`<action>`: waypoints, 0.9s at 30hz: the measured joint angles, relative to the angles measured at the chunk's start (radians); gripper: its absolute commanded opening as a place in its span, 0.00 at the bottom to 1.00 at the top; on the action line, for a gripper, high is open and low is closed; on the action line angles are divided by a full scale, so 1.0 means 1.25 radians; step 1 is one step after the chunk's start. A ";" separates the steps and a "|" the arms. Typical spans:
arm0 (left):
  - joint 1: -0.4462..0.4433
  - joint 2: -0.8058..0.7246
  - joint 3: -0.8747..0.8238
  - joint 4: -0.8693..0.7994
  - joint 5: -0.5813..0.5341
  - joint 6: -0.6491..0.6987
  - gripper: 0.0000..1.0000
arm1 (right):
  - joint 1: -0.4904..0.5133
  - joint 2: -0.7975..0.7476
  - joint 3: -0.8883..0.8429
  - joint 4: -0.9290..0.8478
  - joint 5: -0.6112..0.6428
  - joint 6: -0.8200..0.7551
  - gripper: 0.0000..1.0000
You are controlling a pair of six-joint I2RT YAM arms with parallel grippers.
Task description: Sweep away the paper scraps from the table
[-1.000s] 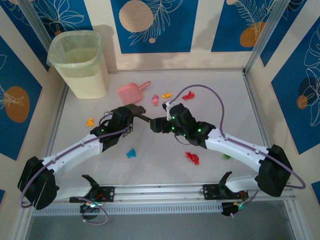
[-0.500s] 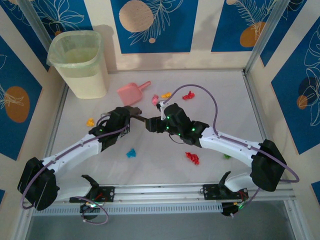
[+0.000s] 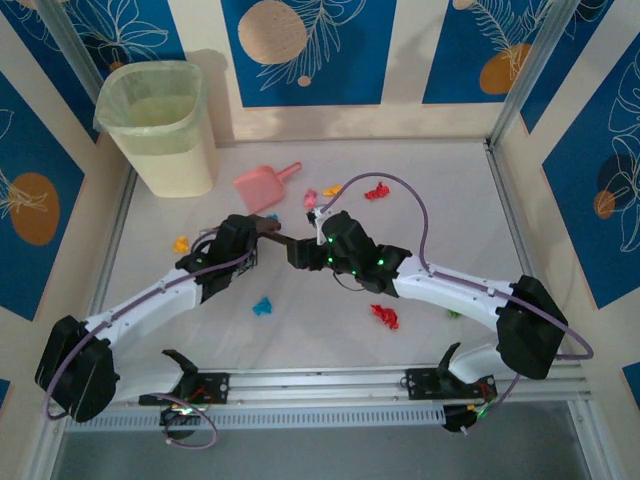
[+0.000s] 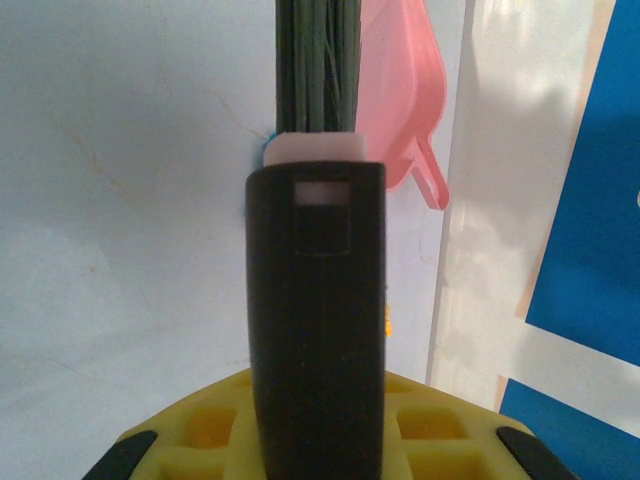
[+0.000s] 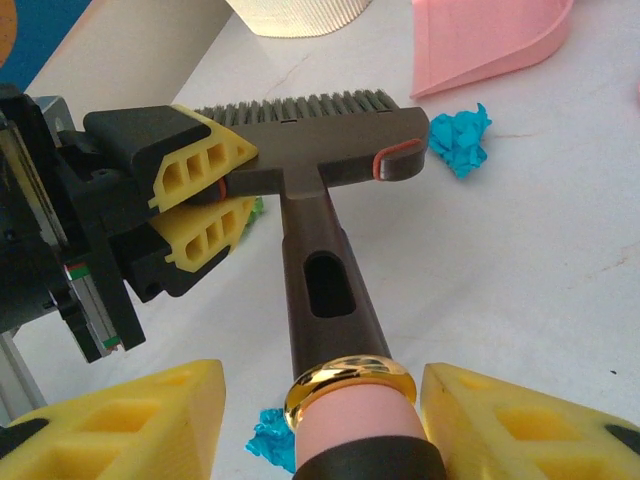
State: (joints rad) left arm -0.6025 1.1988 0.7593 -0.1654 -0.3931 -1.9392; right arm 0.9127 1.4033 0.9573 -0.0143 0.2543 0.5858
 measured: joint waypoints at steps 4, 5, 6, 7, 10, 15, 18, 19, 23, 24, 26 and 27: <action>0.002 0.000 -0.002 0.000 0.003 0.000 0.00 | 0.003 0.006 0.000 0.000 0.001 0.002 0.53; 0.003 0.000 -0.002 0.000 0.004 0.000 0.00 | 0.004 0.008 0.000 0.000 0.001 0.002 0.53; 0.003 0.000 -0.003 0.000 0.006 0.000 0.00 | 0.004 0.009 0.000 -0.001 0.001 0.002 0.52; 0.003 0.000 -0.004 0.001 0.007 0.000 0.00 | 0.004 0.009 0.000 -0.001 0.001 0.002 0.52; 0.005 0.000 -0.004 0.002 0.011 0.000 0.00 | 0.004 0.009 0.000 -0.001 0.001 0.002 0.51; 0.009 0.000 -0.004 0.005 0.020 0.000 0.00 | 0.004 0.017 0.000 -0.001 0.001 0.002 0.50; 0.009 0.000 -0.004 0.007 0.021 0.000 0.00 | 0.007 0.023 0.000 -0.007 0.002 0.001 0.47; 0.009 0.000 -0.004 0.008 0.022 0.000 0.00 | 0.007 0.024 0.000 -0.010 0.003 -0.002 0.46; 0.009 0.000 -0.005 0.009 0.022 0.000 0.00 | 0.008 0.027 0.000 -0.018 0.005 -0.002 0.41; 0.009 0.000 -0.005 0.009 0.022 0.000 0.00 | 0.008 0.027 0.000 -0.019 0.006 -0.002 0.40; 0.009 0.000 -0.005 0.009 0.023 0.000 0.00 | 0.008 0.027 0.000 -0.022 0.007 -0.006 0.36; 0.010 0.000 -0.005 0.009 0.024 0.001 0.00 | 0.008 0.027 0.001 -0.023 0.007 -0.008 0.34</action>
State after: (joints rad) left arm -0.5900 1.1988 0.7532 -0.1535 -0.3634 -1.9385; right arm 0.9226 1.4364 0.9581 -0.0437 0.2630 0.5762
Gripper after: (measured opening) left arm 0.193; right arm 0.379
